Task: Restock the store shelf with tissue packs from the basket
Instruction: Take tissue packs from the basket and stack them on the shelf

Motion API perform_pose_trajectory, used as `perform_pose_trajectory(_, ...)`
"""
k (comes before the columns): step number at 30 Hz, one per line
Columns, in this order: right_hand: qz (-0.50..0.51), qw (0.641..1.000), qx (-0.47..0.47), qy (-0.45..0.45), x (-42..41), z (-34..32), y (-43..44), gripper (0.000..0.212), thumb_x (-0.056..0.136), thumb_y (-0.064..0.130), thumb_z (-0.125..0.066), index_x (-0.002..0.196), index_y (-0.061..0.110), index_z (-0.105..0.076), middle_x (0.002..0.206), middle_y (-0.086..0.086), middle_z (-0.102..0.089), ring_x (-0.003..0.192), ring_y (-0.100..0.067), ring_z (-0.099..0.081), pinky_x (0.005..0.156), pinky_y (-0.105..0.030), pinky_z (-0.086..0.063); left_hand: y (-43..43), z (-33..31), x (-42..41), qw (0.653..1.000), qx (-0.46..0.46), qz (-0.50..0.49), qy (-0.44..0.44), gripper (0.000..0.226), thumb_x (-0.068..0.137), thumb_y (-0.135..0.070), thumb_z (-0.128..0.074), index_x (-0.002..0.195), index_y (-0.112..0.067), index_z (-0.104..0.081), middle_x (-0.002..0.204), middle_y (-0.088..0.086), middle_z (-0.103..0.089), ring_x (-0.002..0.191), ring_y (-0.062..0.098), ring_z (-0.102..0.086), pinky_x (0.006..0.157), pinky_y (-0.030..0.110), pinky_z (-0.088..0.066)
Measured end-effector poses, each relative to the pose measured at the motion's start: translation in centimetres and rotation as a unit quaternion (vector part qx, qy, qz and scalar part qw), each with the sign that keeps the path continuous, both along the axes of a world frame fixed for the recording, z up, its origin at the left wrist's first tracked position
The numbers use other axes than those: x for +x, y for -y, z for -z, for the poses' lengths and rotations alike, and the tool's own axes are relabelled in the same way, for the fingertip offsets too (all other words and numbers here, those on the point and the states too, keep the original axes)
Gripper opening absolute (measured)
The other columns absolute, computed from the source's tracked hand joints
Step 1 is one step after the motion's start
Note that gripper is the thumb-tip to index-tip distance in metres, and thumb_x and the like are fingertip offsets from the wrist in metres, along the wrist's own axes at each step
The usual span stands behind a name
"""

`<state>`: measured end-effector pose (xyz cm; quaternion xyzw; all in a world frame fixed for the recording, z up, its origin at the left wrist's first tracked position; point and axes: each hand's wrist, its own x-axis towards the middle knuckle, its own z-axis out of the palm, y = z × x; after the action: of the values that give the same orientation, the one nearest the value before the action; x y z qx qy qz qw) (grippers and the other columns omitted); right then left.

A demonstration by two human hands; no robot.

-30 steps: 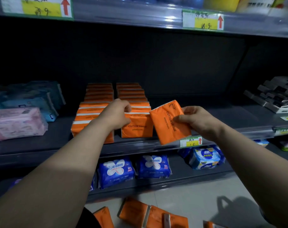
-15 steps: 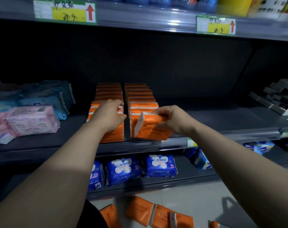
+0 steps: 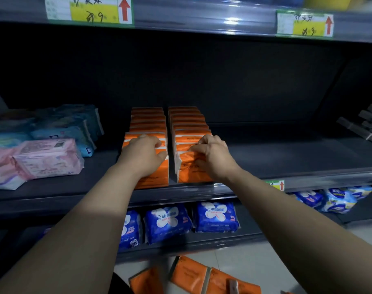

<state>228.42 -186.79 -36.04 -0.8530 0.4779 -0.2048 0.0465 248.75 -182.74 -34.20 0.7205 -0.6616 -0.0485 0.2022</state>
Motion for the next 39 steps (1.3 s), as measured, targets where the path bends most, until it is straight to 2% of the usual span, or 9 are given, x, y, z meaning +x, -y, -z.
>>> perform_pose_trajectory(3,-0.002,1.000,-0.004,-0.003,-0.2,0.1,-0.1,0.041,0.084,0.019,-0.065,0.122,0.032,-0.061,0.113,0.004,-0.049,0.112,-0.021,-0.040,0.091,-0.027,-0.023,-0.1,-0.1,0.0,1.000,0.003,-0.003,-0.003,0.041,0.088,-0.043,-0.058,0.123,-0.022,-0.059,0.129,0.004,-0.054,0.114,0.024,-0.054,0.093,0.040,-0.048)
perform_pose_trajectory(7,0.006,1.000,0.015,0.018,-0.9,-0.8,-0.8,0.061,0.077,0.026,-0.073,0.133,0.029,-0.049,0.127,0.002,-0.050,0.118,-0.019,-0.039,0.099,-0.031,-0.026,-0.3,-0.3,-0.2,1.000,0.006,-0.005,-0.001,0.041,0.088,-0.042,-0.057,0.124,-0.022,-0.058,0.129,0.003,-0.053,0.115,0.024,-0.053,0.093,0.040,-0.047)
perform_pose_trajectory(11,0.017,0.999,0.029,0.014,-2.6,-0.8,-1.4,0.072,0.074,0.036,-0.076,0.138,0.026,-0.044,0.141,0.001,-0.039,0.130,-0.019,-0.032,0.110,-0.033,-0.023,-0.6,-0.5,-0.5,1.000,0.014,-0.007,-0.006,0.042,0.088,-0.043,-0.057,0.125,-0.023,-0.058,0.129,0.003,-0.054,0.114,0.023,-0.054,0.093,0.040,-0.048)
perform_pose_trajectory(14,0.012,0.999,0.045,-0.003,-3.6,-0.4,-1.6,0.080,0.077,0.035,-0.075,0.145,0.020,-0.035,0.153,-0.003,-0.029,0.140,-0.021,-0.027,0.117,-0.035,-0.021,-0.7,-0.6,-0.6,1.000,0.014,-0.009,-0.008,0.041,0.088,-0.044,-0.057,0.124,-0.023,-0.058,0.128,0.003,-0.054,0.114,0.023,-0.054,0.092,0.039,-0.048)
perform_pose_trajectory(20,-0.001,0.995,0.059,-0.077,-3.7,0.2,-1.7,0.086,0.085,0.037,-0.066,0.152,0.021,-0.014,0.160,-0.005,-0.011,0.147,-0.021,-0.010,0.120,-0.036,-0.009,-0.7,-0.8,-1.6,1.000,0.006,0.012,-0.014,0.038,0.088,-0.039,-0.058,0.121,-0.019,-0.061,0.125,0.005,-0.057,0.113,0.025,-0.054,0.091,0.040,-0.048)
perform_pose_trajectory(24,0.002,0.997,0.044,-0.057,-4.6,-1.0,-1.9,0.086,0.086,0.040,-0.065,0.152,0.021,-0.013,0.160,-0.003,-0.012,0.147,-0.018,-0.007,0.119,-0.031,-0.006,-0.7,-1.5,-3.4,0.998,-0.028,0.038,-0.041,0.030,0.089,-0.035,-0.059,0.115,-0.020,-0.063,0.117,0.003,-0.058,0.103,0.022,-0.056,0.087,0.038,-0.049)
perform_pose_trajectory(29,0.022,0.999,0.004,-0.037,-8.3,-2.7,-2.9,0.075,0.089,0.042,-0.060,0.150,0.019,-0.022,0.158,-0.003,-0.019,0.147,-0.017,-0.010,0.120,-0.032,-0.009,-0.7,-2.3,-7.4,0.993,-0.064,0.087,-0.047,0.034,0.089,-0.034,-0.059,0.120,-0.020,-0.062,0.122,0.002,-0.057,0.108,0.024,-0.057,0.093,0.037,-0.047)
perform_pose_trajectory(32,0.052,0.998,-0.008,-0.039,-11.8,-3.3,-3.8,0.072,0.089,0.040,-0.059,0.149,0.019,-0.026,0.157,-0.004,-0.022,0.147,-0.018,-0.013,0.120,-0.035,-0.012,-0.8,-2.5,-10.8,0.990,-0.068,0.121,-0.017,0.036,0.088,-0.034,-0.059,0.121,-0.020,-0.062,0.122,0.004,-0.058,0.113,0.027,-0.056,0.097,0.038,-0.044)
perform_pose_trajectory(39,0.148,0.988,-0.002,-0.054,-23.0,-3.0,-8.2,0.067,0.089,0.036,-0.061,0.147,0.017,-0.032,0.154,-0.006,-0.031,0.145,-0.021,-0.021,0.118,-0.030,-0.016,-1.6,-2.1,-21.2,0.972,-0.054,0.228,0.036,0.044,0.090,-0.037,-0.055,0.131,-0.022,-0.053,0.131,0.005,-0.054,0.117,0.029,-0.051,0.098,0.039,-0.043)
